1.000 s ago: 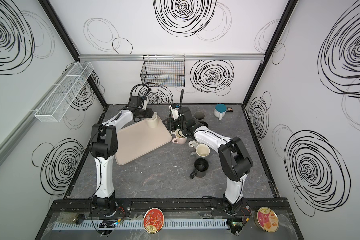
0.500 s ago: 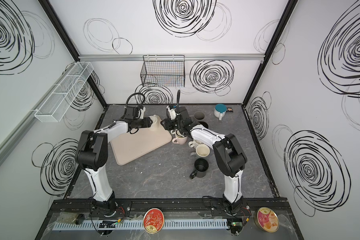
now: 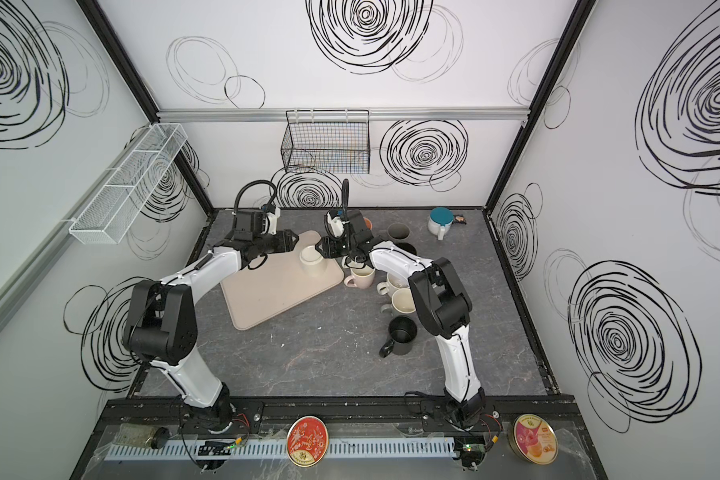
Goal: Turn the mug right side up
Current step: 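Move the left gripper to the upside-down cream mug on the tray while the right approaches, then lower the right gripper onto the upside-down mug's handle while the left hovers beside it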
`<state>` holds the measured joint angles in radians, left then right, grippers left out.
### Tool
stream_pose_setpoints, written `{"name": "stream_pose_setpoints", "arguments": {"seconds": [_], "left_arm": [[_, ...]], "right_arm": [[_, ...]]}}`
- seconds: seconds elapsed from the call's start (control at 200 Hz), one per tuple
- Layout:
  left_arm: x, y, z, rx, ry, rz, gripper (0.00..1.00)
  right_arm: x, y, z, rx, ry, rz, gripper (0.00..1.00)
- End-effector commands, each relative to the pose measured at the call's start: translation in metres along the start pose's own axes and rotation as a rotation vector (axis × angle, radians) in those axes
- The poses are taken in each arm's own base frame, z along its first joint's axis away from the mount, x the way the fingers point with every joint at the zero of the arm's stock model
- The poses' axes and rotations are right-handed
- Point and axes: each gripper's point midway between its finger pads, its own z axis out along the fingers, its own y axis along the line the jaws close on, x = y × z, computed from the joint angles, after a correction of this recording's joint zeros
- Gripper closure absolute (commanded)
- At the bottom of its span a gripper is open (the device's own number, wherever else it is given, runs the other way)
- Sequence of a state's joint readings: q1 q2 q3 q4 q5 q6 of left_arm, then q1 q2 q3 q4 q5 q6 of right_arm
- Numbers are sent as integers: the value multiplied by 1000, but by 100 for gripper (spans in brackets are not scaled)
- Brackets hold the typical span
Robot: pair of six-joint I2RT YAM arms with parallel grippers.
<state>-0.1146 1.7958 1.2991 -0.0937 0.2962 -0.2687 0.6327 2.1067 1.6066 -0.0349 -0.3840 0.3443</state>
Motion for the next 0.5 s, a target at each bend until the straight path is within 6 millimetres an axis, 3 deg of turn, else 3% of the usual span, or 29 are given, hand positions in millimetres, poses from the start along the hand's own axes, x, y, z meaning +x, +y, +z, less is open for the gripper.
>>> {"name": "stream_pose_setpoints", "arguments": {"seconds": [0.0,0.265,0.495], "left_arm": [[-6,-7,23,58,12,-18,38],[7,-10,82,118,94,-60,44],[31,-11,106,133,225,-33,44]], "right_arm": [[9,6,1,11,38,8,48],[25,6,-3,44,77,11,48],[36,4,4,39,117,23,52]]}}
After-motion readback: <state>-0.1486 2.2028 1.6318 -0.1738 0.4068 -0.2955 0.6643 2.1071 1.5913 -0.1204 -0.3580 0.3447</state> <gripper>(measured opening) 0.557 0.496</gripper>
